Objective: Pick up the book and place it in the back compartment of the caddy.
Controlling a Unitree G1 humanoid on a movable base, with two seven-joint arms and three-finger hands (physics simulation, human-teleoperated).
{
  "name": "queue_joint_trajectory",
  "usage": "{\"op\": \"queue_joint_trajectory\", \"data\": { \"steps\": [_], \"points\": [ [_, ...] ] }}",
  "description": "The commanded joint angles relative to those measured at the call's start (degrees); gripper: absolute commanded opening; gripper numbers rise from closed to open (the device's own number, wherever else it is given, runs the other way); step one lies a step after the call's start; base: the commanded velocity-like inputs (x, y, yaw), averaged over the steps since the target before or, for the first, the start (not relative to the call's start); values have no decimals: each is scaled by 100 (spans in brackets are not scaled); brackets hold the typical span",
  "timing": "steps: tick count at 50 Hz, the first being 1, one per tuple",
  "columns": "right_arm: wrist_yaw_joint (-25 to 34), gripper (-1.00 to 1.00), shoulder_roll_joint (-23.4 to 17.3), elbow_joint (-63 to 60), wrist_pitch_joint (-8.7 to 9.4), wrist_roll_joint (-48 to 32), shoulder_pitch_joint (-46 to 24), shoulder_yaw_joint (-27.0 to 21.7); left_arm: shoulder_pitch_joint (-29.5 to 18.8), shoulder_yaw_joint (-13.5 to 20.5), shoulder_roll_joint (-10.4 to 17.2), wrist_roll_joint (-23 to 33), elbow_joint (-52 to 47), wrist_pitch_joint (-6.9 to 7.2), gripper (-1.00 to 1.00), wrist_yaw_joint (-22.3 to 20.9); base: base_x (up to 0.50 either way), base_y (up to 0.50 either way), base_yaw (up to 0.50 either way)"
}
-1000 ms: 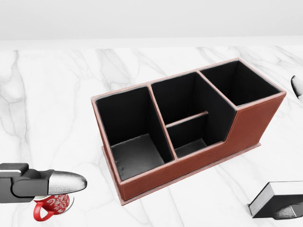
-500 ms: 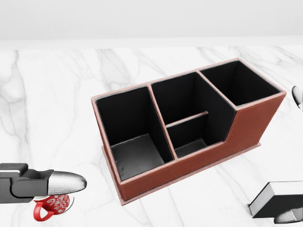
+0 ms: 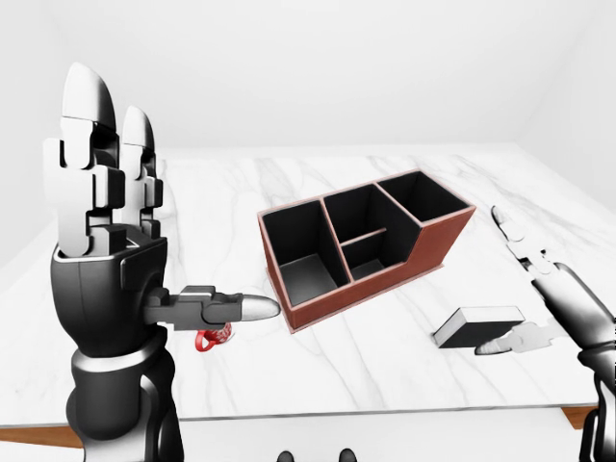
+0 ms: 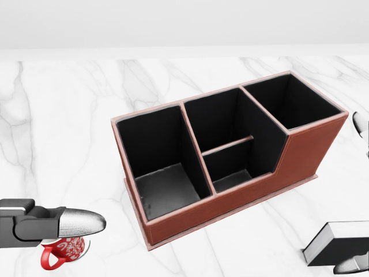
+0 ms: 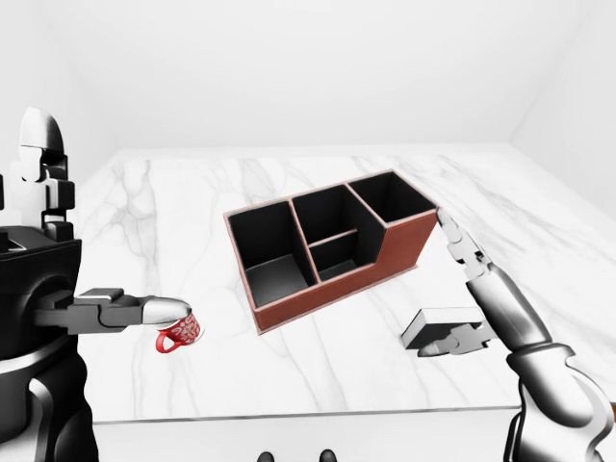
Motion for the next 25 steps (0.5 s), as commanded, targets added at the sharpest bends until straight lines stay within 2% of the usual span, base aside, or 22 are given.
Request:
{"op": "queue_joint_trajectory", "data": {
  "steps": [1, 25],
  "points": [
    [0, 100, -20, 156, 0, -94, -9, 34, 6, -10, -2, 5, 10, 0, 100, 4, 0, 0, 0],
    [0, 100, -56, 1195, 0, -709, 28, 269, 3, -5, 1, 15, -15, 0, 100, -10, 0, 0, 0]
  ]
}}
